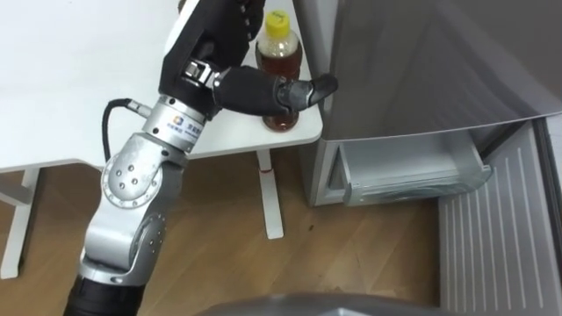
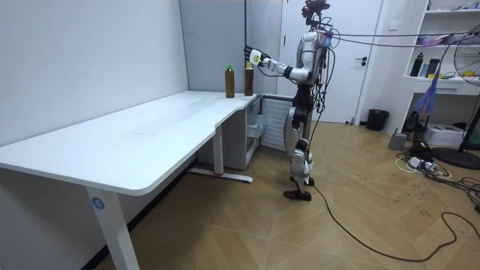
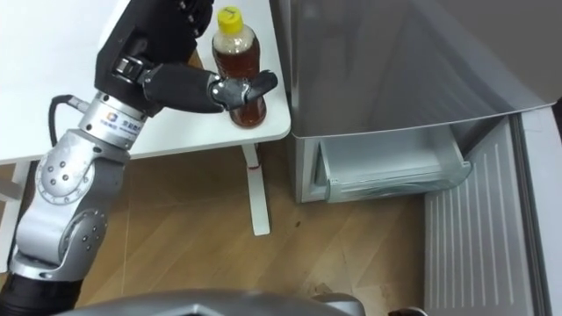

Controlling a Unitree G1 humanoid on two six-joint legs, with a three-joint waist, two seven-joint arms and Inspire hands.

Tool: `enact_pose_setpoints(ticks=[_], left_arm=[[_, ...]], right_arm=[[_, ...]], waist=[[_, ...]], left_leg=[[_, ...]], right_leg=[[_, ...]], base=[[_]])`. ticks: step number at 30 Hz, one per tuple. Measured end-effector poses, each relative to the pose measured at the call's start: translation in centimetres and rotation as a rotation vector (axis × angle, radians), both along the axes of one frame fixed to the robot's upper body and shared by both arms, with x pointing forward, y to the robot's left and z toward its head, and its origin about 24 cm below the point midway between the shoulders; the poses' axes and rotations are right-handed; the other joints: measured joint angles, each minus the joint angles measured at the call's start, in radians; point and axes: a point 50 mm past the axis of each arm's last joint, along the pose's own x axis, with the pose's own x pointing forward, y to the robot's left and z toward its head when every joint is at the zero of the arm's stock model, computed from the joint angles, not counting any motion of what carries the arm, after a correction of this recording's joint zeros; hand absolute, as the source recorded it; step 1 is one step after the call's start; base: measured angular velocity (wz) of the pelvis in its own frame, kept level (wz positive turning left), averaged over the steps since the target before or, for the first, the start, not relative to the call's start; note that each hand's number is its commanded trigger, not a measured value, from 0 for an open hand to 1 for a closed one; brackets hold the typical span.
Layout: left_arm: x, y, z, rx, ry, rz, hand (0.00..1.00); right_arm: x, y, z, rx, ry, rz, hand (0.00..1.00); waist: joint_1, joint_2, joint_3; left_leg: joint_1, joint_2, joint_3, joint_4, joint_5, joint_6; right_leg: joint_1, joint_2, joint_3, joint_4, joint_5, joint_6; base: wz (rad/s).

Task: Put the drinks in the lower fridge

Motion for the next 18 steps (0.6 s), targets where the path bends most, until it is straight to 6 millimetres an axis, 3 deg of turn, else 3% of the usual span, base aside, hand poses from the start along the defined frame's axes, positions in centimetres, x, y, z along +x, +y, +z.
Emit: enact_pose_setpoints(ticks=[5,18], left_arm=[[0.1,0.1,-0.1,0.0,0.006,0.008,0.0],[0.8,0.8,-3.0,0.079,0.117,0.08,0.0]], right_arm=[[0.0,0.0,0.0,0.002,0.005,0.01,0.0],[-0.1,0.0,0.0,0.003,0.017,0.009,0.0]], waist=[[0.001,-0.001,-0.0006],[0.0,-0.008,-0.0006]], left_leg=[[0.004,0.0,0.001,-0.001,0.0,0.0],[0.003,0.001,0.016,0.002,0.001,-0.001]], right_leg=[[-0.002,0.0,0.0,0.0,0.0,0.0],[-0.004,0.0,0.003,0.0,0.0,0.0]], base=[[0.0],[0.0]])
